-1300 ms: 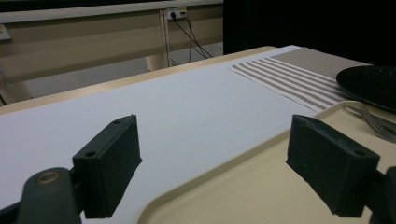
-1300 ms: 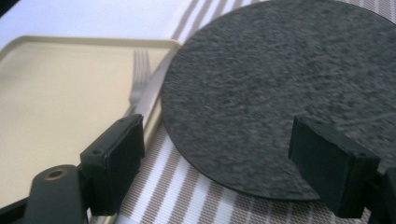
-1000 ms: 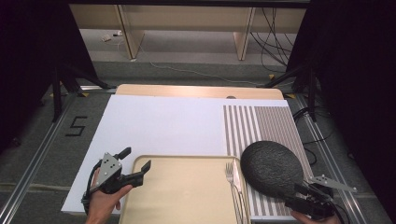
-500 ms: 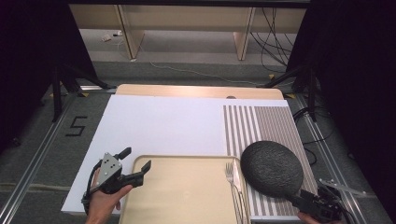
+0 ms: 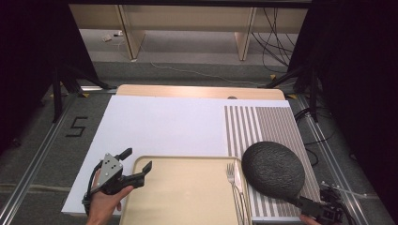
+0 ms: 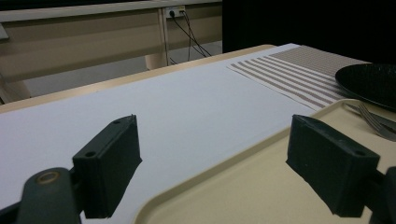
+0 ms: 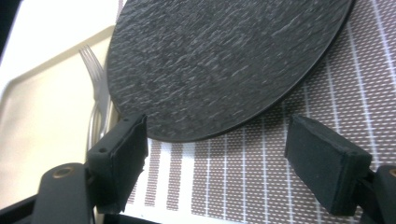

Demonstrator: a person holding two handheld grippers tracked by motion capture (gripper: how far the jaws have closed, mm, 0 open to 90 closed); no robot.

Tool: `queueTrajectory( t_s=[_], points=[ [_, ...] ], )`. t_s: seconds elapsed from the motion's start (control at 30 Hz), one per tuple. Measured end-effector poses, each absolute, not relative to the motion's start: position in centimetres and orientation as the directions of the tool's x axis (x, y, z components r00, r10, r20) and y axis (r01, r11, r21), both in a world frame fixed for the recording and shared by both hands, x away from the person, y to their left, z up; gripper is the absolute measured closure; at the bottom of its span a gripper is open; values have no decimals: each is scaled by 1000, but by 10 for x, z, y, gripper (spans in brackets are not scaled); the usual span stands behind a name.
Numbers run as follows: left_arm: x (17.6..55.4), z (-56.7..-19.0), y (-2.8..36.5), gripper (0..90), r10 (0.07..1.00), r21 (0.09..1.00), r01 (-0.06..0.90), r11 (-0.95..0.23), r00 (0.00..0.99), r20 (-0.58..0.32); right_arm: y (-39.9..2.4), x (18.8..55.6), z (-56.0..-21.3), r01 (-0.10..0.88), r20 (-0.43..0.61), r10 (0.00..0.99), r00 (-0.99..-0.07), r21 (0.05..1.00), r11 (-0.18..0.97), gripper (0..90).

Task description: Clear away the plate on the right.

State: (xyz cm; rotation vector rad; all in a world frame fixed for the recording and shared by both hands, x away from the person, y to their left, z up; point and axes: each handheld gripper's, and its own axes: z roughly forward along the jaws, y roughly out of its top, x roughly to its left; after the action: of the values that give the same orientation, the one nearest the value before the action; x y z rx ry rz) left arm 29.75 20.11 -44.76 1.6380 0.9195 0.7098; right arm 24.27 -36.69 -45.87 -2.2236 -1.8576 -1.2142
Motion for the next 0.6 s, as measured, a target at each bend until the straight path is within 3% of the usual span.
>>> queueTrajectory(
  t_s=[0.53,0.6],
  points=[
    [297,-447,200,170,851,970,209,-125,525,-4,-369,253,-467,843,655,752,74,362,-399,261],
    [297,-447,200,170,851,970,210,-125,526,-4,-371,254,-470,832,653,756,53,389,-395,264]
  ],
)
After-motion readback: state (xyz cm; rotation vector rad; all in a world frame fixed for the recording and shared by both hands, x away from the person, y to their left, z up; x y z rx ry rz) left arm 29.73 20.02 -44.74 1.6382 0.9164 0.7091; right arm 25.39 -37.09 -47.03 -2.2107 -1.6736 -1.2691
